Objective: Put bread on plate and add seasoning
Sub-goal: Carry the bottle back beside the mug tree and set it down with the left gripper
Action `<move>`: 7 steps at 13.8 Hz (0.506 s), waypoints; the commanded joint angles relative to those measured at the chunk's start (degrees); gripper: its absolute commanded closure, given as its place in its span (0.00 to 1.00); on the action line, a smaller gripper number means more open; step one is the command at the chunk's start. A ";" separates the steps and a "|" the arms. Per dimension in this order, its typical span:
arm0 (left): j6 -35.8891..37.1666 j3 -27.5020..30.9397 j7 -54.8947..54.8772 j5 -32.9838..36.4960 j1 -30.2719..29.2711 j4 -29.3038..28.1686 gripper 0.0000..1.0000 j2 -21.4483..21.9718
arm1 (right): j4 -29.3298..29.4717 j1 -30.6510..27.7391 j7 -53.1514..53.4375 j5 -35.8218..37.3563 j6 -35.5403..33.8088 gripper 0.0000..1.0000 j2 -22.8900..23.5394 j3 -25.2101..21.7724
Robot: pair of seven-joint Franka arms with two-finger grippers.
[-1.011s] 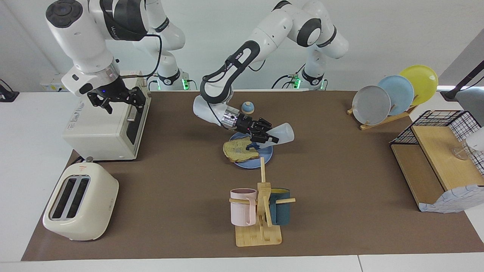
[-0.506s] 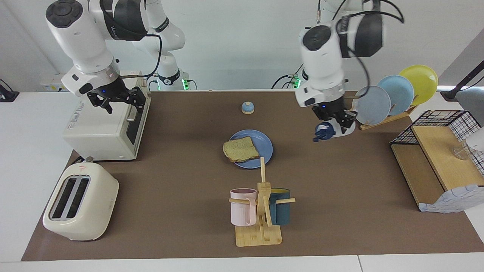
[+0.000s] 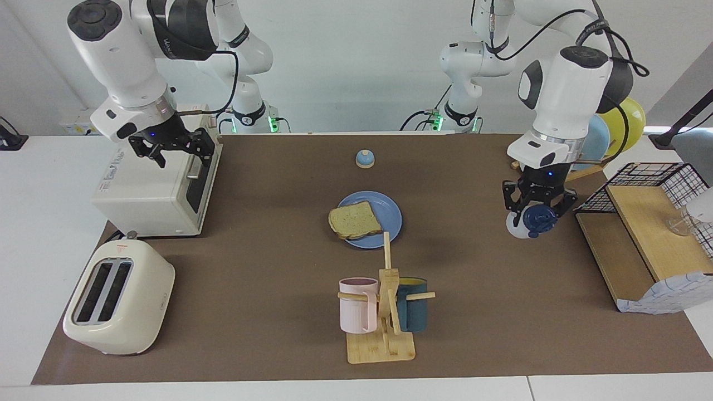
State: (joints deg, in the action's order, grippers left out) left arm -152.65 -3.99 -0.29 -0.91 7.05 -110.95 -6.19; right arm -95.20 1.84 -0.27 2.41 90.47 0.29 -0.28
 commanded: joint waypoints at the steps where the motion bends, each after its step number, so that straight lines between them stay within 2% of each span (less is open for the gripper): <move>1: -15.96 -0.66 7.30 -1.11 0.24 -3.40 1.00 -3.81 | -1.21 -0.61 -1.40 0.84 0.15 0.00 -1.17 0.37; 3: -23.71 -0.58 8.29 -1.02 1.21 -3.22 1.00 -8.38 | -1.21 -0.61 -1.40 0.84 0.15 0.00 -1.17 0.37; 7: -34.27 -0.58 7.32 -0.41 1.65 -2.78 1.00 -15.06 | -1.21 -0.61 -1.40 0.84 0.15 0.00 -1.17 0.37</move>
State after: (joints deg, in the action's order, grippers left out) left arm -182.32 -5.01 7.27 -1.10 7.73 -114.43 -18.44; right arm -95.20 1.84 -0.27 2.41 90.47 0.29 -0.28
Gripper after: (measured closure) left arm 0.551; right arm 0.000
